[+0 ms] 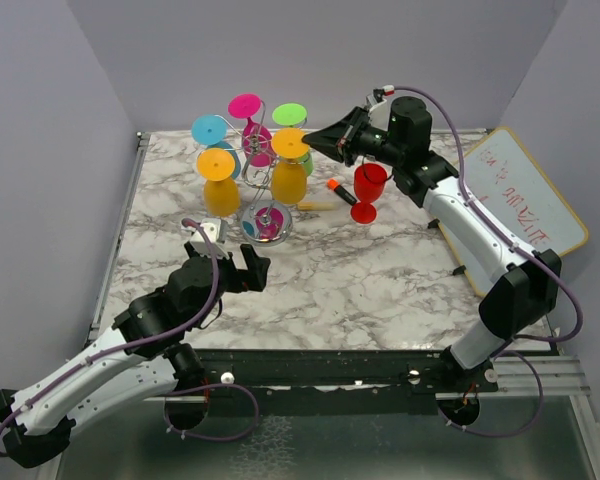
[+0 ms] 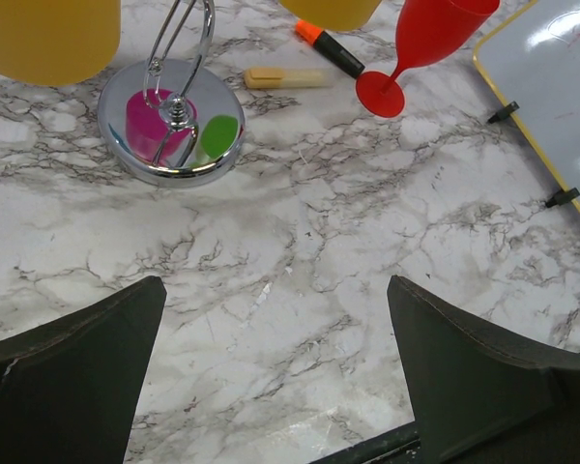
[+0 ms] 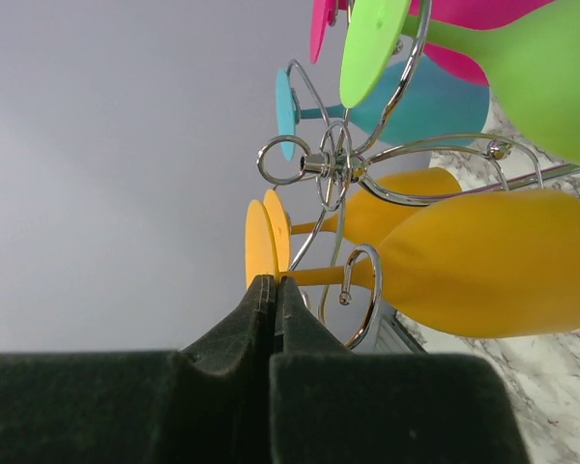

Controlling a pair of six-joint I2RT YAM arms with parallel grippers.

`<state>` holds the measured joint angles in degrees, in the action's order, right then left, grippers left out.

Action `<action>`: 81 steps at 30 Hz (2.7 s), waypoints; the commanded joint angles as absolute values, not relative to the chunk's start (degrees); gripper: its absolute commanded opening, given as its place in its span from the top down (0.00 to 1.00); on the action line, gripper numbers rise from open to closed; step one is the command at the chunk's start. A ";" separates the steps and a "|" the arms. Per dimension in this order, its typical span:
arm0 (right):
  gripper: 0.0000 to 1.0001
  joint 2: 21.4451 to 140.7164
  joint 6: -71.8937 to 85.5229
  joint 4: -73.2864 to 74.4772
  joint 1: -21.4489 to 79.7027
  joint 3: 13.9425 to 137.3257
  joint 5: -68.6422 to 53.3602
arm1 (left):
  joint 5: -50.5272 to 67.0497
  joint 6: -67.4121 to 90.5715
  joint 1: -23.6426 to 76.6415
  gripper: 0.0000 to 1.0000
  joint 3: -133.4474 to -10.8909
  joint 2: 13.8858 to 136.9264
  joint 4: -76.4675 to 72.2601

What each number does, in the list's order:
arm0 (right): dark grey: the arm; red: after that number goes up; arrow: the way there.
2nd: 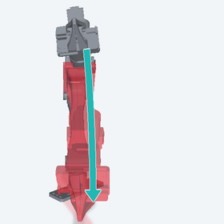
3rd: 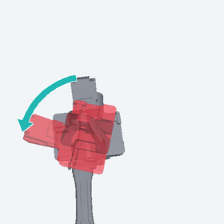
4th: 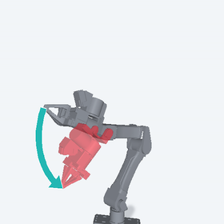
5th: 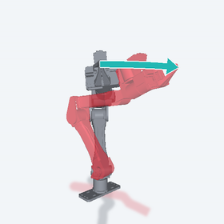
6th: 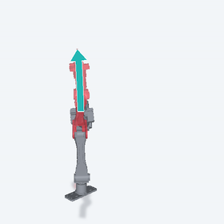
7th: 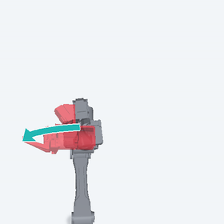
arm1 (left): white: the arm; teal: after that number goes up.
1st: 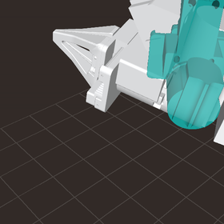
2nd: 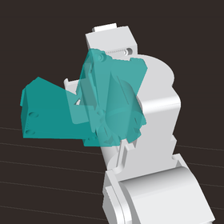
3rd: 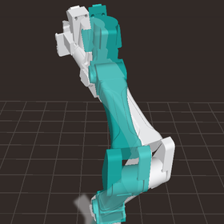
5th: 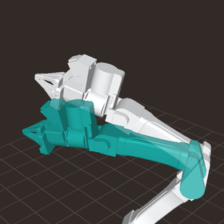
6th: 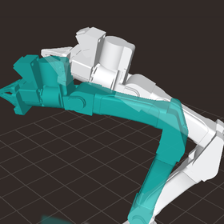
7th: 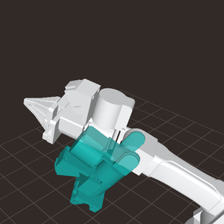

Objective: Take the wine glass off the wine glass rack
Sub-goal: Pick up the wine glass from the wine rack.

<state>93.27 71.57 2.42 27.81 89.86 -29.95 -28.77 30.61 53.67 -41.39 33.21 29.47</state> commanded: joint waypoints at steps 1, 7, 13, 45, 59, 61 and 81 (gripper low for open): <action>0.99 94.74 76.03 -1.63 28.30 88.43 -28.45 | -28.70 30.15 53.39 0.01 -40.23 32.14 28.74; 1.00 94.27 78.48 -2.67 28.30 86.43 -26.44 | -29.07 30.08 53.43 0.01 -40.42 31.74 28.92; 0.99 91.72 81.30 -4.57 28.30 82.42 -22.28 | -27.48 29.26 53.43 0.01 -41.17 32.00 29.86; 1.00 86.68 86.83 -7.56 27.82 76.38 -16.91 | -28.78 29.18 53.42 0.01 -42.80 32.66 30.06; 0.99 83.48 86.60 -7.52 27.43 73.66 -14.69 | -27.80 28.99 53.43 0.01 -42.79 32.22 30.09; 1.00 82.83 86.00 -7.02 27.47 73.42 -14.31 | -27.43 29.03 53.39 0.01 -42.89 32.55 30.06; 1.00 69.83 84.79 -1.14 27.25 63.16 -4.00 | -18.75 29.50 53.43 0.01 -43.94 35.63 27.16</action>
